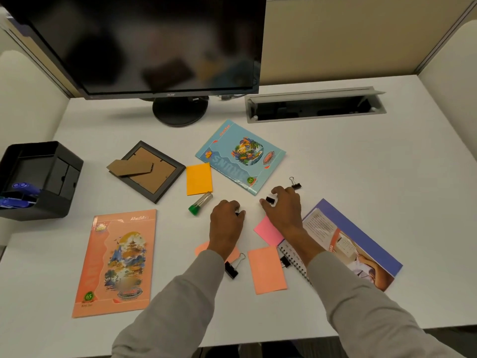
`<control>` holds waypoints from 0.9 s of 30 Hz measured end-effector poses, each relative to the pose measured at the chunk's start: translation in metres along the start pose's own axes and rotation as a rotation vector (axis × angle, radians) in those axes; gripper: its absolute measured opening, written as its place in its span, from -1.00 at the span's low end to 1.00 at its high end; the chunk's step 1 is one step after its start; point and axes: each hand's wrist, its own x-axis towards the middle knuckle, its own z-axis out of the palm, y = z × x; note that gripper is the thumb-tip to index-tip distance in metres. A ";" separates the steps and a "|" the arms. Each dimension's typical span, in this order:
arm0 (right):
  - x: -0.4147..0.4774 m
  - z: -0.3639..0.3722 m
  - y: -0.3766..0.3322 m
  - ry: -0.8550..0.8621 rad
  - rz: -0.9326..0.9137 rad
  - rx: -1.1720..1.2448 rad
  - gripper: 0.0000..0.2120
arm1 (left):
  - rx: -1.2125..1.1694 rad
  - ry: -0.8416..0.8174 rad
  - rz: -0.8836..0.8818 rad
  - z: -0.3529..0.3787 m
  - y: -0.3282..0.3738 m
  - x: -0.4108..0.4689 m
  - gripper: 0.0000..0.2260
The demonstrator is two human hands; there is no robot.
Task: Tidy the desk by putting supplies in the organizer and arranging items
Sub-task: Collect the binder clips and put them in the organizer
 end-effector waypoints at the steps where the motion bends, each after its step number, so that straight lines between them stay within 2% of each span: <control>1: 0.001 0.001 -0.001 -0.005 -0.002 -0.006 -0.59 | -0.002 -0.001 -0.009 0.001 0.000 0.000 -0.77; 10: 0.002 0.004 -0.005 -0.006 -0.079 -0.056 -0.84 | -0.063 0.034 0.007 -0.004 0.000 0.001 -0.73; 18: -0.010 0.023 -0.023 -0.085 -0.296 0.028 -0.88 | -0.131 0.135 0.039 -0.015 -0.007 0.011 -0.71; 22: -0.013 0.039 -0.033 -0.097 -0.327 -0.011 -0.86 | -0.132 0.116 -0.021 -0.014 -0.012 0.011 -0.73; 27: -0.010 0.044 -0.041 -0.101 -0.347 -0.054 -0.85 | -0.110 0.120 -0.009 -0.013 -0.014 0.010 -0.80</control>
